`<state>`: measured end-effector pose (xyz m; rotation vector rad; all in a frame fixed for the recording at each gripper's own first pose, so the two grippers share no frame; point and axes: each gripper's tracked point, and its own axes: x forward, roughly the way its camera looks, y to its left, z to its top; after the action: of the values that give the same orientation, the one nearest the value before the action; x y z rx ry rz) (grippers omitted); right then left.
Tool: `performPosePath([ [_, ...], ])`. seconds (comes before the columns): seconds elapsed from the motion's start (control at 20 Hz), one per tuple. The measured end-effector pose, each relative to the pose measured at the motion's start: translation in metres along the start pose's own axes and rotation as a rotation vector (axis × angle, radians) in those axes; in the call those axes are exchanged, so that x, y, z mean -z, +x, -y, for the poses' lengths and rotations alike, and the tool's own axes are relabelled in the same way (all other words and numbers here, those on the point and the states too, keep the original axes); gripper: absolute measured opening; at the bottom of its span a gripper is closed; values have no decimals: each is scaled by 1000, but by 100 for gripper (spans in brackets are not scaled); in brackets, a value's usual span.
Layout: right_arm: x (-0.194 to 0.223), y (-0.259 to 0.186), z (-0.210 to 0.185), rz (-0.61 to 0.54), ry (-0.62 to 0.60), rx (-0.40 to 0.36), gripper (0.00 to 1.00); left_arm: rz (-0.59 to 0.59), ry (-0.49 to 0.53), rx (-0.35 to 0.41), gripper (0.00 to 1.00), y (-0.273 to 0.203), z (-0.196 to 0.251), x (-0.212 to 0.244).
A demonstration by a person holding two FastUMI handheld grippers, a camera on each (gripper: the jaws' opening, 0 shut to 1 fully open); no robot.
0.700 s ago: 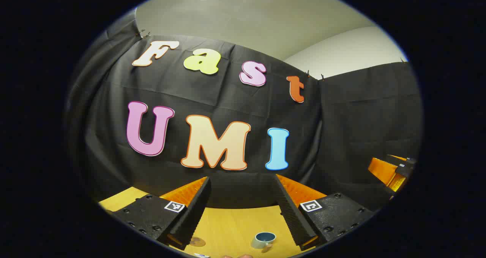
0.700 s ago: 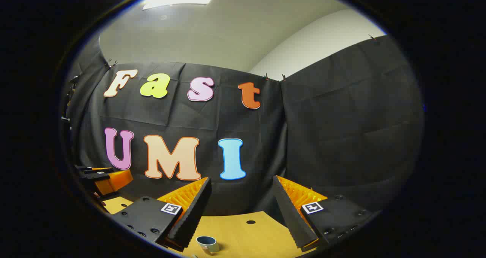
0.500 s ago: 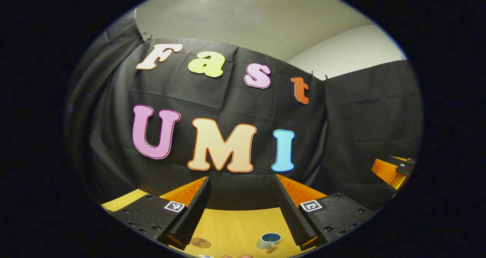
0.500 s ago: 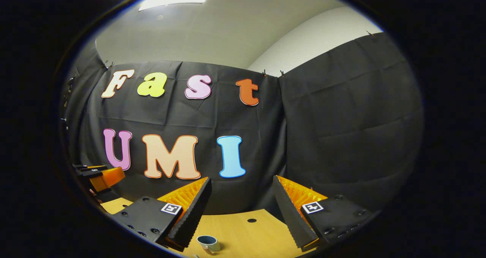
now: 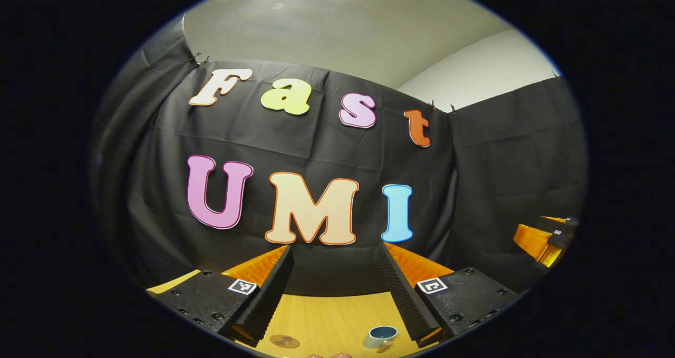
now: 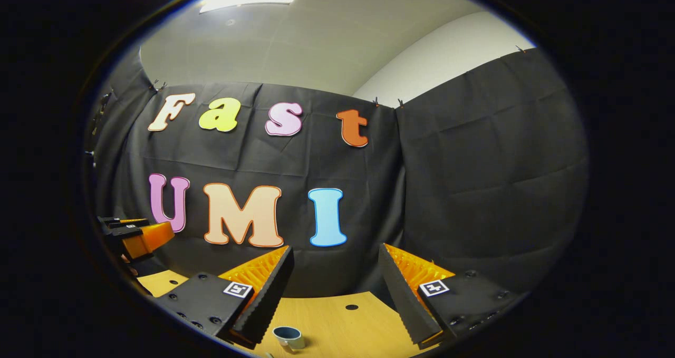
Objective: Put the toothbrush and toothpaste on the desktop into the cup, then pick up the cup and place it on the coaster on the desktop.
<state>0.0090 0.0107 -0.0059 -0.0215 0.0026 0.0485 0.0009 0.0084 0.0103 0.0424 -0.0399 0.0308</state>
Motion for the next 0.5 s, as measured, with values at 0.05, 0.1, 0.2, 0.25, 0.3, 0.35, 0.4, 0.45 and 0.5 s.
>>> performPosePath([
  [0.05, 1, 1, 1, 1, 0, 3, 99, -2, -1, -3, 94, 1, 0, 2],
  [0.1, 1, 2, 2, 4, 0, 7, 99, -22, 1, -1, 94, 1, 0, 8],
  [0.2, 2, 4, 0, 11, 7, 11, 99, -46, 10, -10, 94, -2, -3, 15],
  [0.25, 3, 6, -1, 12, 11, 6, 99, -39, 8, -16, 94, -2, -6, 13],
  [0.3, 5, 6, -4, 12, 14, 0, 99, -37, 10, -20, 94, -3, -8, 13],
  [0.35, 6, 7, -5, 14, 17, -5, 99, -37, 19, -28, 94, -4, -11, 14],
  [0.4, 8, 8, -7, 13, 21, -9, 99, -37, 32, -39, 94, -5, -17, 14],
  [0.45, 11, 9, -8, 8, 25, -14, 99, -37, 44, -49, 94, -7, -22, 14],
  [0.5, 15, 10, -11, 0, 27, -21, 99, -36, 53, -57, 94, -9, -26, 14],
])
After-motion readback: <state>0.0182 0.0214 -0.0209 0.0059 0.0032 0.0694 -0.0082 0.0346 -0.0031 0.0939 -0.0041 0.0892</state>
